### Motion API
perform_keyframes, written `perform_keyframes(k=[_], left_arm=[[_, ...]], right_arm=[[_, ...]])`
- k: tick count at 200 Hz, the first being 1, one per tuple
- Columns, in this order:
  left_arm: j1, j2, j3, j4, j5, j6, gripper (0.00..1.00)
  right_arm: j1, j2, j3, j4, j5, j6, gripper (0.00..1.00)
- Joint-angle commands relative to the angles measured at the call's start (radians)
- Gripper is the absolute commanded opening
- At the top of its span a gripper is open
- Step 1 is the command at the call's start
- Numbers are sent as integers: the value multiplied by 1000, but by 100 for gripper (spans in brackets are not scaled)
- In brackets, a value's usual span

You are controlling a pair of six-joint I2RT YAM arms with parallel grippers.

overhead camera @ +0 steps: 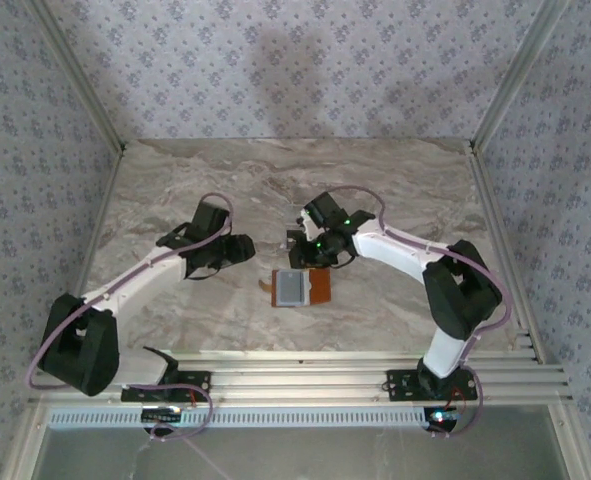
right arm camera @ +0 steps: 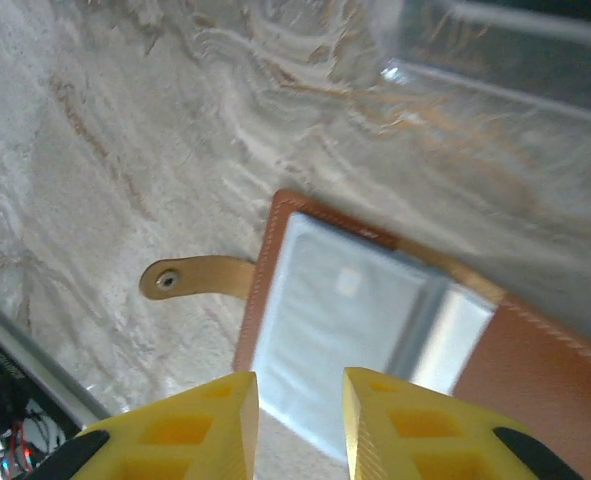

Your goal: Take the credit cards out of the card holder

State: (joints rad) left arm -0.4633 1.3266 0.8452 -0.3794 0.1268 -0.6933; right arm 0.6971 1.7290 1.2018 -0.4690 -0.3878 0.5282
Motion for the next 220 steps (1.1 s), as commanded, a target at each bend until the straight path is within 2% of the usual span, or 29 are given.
perform_keyframes(k=[1, 46, 116, 220], left_arm=[[18, -53, -32, 16, 19, -15, 53], [46, -112, -87, 28, 33, -25, 56], [51, -115, -93, 30, 54, -11, 57], [51, -81, -70, 26, 75, -9, 58]], right_arm=[[38, 37, -1, 46, -36, 90, 32], [101, 135, 62, 23, -25, 93, 33], [118, 214, 90, 8, -16, 93, 35], [137, 188, 102, -183, 159, 80, 38]])
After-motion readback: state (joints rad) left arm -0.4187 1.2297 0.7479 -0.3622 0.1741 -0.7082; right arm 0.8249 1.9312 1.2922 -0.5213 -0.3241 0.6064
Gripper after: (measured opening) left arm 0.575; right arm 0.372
